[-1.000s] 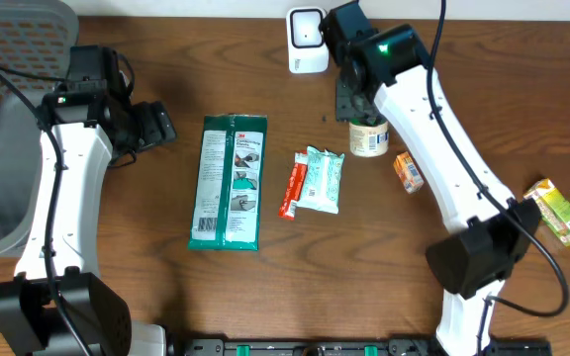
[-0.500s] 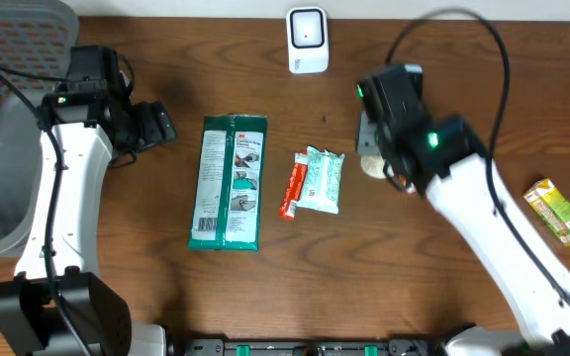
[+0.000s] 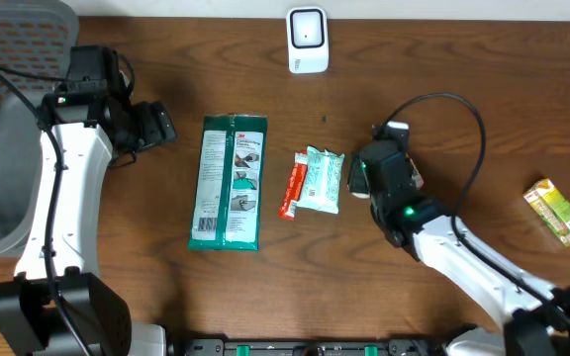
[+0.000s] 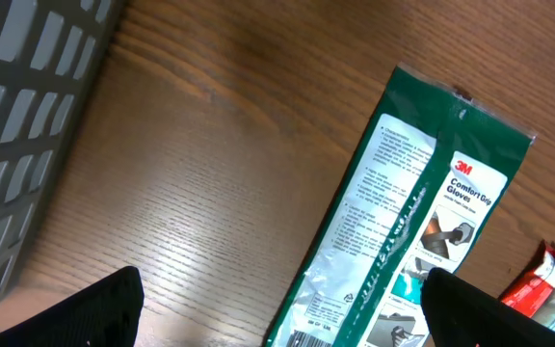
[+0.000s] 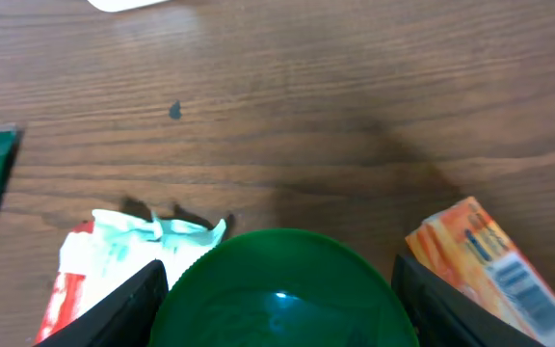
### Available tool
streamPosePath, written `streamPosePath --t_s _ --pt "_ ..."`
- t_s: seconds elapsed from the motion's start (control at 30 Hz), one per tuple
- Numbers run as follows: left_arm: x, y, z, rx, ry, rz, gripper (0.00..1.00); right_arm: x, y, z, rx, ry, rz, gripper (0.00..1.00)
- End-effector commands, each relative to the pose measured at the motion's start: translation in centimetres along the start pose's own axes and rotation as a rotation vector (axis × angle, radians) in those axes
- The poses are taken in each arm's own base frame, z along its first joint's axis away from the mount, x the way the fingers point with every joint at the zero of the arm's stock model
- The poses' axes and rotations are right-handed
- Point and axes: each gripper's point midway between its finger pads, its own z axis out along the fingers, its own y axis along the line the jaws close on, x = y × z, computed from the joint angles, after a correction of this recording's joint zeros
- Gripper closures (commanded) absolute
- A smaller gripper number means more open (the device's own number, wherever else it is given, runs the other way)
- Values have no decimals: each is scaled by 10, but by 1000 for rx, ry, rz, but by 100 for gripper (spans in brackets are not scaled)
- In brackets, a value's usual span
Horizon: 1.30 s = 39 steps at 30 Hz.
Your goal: Scan the item barcode
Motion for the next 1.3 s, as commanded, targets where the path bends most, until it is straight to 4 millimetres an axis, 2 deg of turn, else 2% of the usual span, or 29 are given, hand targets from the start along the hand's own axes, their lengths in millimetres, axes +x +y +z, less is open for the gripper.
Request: streamPosePath --t_s 0.0,0.13,0.4,0.47,0.53,0.57,0.63,0.73,0.93,0.97,1.03,1.13,1.27 --pt "0 2 1 -5 5 1 8 3 1 8 17 -9 -18 93" --pt "0 2 1 -5 5 1 8 14 -1 16 32 20 -31 87" --pt "0 2 1 -5 5 1 8 19 1 16 16 44 -35 74" --pt "0 2 1 -5 5 1 8 22 2 16 6 58 -37 69" --pt "0 2 1 -5 5 1 7 25 3 15 -2 71 -41 59" --pt "0 2 1 -5 5 1 8 27 3 15 -4 81 -43 44" --pt "0 2 1 -5 5 1 8 31 5 14 -22 101 -74 27" --pt "0 2 1 -5 5 2 8 30 14 6 -76 115 -96 20" --pt "0 2 1 -5 5 1 8 -10 14 -26 -117 5 -75 13" --pt "0 2 1 -5 5 1 8 -23 12 -35 -125 -33 -56 8" --pt "0 2 1 -5 5 2 7 -42 7 -49 -133 -94 -27 5" --pt "0 2 1 -5 5 1 7 -73 -13 -70 -115 -192 5 2" --pt "0 2 1 -5 5 2 8 -93 -47 -79 -46 -249 39 1"
